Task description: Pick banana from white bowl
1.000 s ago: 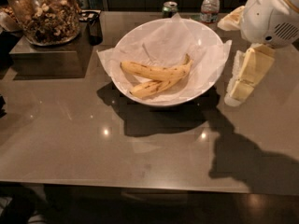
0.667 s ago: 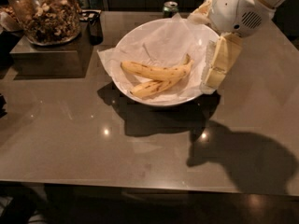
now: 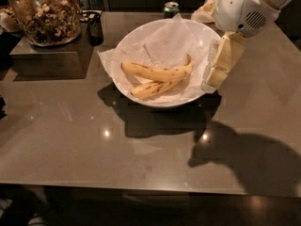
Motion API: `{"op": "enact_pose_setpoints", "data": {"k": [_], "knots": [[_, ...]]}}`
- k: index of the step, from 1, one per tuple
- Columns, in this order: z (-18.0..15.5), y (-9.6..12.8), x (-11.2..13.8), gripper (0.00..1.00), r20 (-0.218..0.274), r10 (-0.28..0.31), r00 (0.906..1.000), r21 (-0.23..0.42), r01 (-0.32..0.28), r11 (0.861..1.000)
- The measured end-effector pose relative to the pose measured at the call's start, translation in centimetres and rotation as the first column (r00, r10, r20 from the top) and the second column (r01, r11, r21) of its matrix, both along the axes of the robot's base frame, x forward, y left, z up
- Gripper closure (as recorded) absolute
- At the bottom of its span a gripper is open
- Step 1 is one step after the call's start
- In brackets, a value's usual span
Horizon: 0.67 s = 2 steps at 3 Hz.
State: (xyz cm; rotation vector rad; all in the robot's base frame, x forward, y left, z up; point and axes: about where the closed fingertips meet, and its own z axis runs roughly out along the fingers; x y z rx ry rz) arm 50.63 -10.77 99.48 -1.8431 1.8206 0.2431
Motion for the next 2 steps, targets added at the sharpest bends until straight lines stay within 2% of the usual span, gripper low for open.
{"op": "enact_pose_setpoints", "data": {"k": [1, 2], "knots": [[-0.9, 2.0, 2.3, 0.0, -0.024, 0.057, 0.9981, 0.044, -0.056, 0.997], [-2.2, 5.2, 5.1, 0.0, -0.061, 0.132, 0.9894, 0.074, -0.127, 0.989]]}}
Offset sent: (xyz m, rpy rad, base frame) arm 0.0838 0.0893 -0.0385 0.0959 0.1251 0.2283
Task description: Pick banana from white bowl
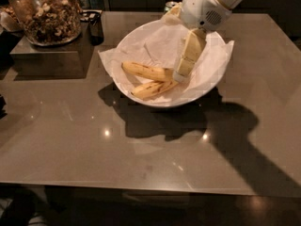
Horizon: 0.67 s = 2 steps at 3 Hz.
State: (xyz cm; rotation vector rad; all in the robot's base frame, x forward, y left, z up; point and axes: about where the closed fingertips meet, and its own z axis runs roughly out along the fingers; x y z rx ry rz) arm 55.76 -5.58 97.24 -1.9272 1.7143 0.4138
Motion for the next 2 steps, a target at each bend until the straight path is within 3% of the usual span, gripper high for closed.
{"op": "enact_pose_setpoints", "data": {"k": [1, 2], "knots": [[-2.1, 1.8, 1.4, 0.0, -0.032, 0.044, 0.9985, -0.021, -0.045, 0.999], [-5.0, 1.9, 1.7, 0.0, -0.072, 0.066, 0.9952, -0.073, -0.072, 0.995]]}}
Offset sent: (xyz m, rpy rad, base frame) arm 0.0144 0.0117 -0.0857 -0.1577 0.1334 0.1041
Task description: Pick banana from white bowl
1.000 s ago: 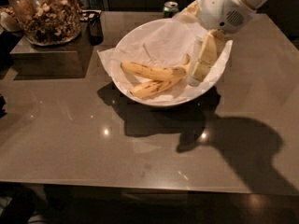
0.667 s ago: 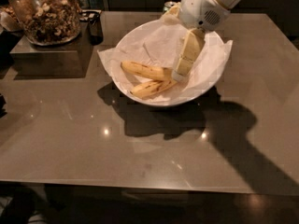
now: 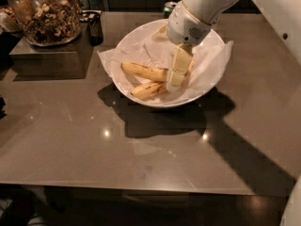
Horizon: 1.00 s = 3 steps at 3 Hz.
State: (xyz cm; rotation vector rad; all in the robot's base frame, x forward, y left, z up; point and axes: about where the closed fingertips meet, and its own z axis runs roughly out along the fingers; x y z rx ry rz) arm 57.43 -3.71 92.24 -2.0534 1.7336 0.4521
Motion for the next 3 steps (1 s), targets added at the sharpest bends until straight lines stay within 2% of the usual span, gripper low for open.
{"op": "enact_pose_setpoints", "data": {"k": [1, 2, 3], "knots": [[-0.1, 0.0, 0.0, 0.0, 0.0, 0.0, 1.0, -0.001, 0.0, 1.0], [-3.8, -1.9, 2.8, 0.0, -0.056, -0.049, 0.9972, 0.042, 0.052, 0.998], [-4.0, -1.9, 2.9, 0.03, -0.058, -0.05, 0.9971, 0.042, 0.052, 0.998]]}}
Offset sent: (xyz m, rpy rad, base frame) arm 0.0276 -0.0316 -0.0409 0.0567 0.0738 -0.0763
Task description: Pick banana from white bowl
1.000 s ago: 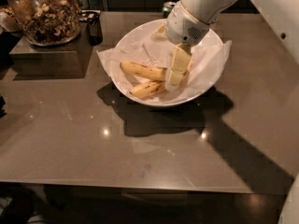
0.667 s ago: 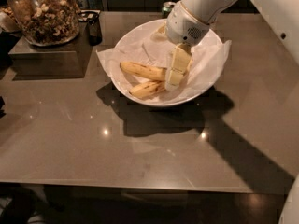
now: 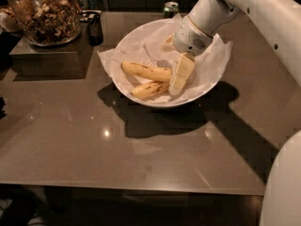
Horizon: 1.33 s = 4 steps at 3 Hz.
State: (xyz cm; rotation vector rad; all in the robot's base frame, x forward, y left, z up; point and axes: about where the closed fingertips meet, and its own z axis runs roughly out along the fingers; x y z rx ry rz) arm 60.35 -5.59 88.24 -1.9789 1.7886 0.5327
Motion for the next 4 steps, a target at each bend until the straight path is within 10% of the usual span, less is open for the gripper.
{"op": "enact_pose_setpoints", "data": {"k": [4], "knots": [[0.12, 0.08, 0.05, 0.92, 0.005, -0.006, 1.0, 0.006, 0.006, 1.0]]}}
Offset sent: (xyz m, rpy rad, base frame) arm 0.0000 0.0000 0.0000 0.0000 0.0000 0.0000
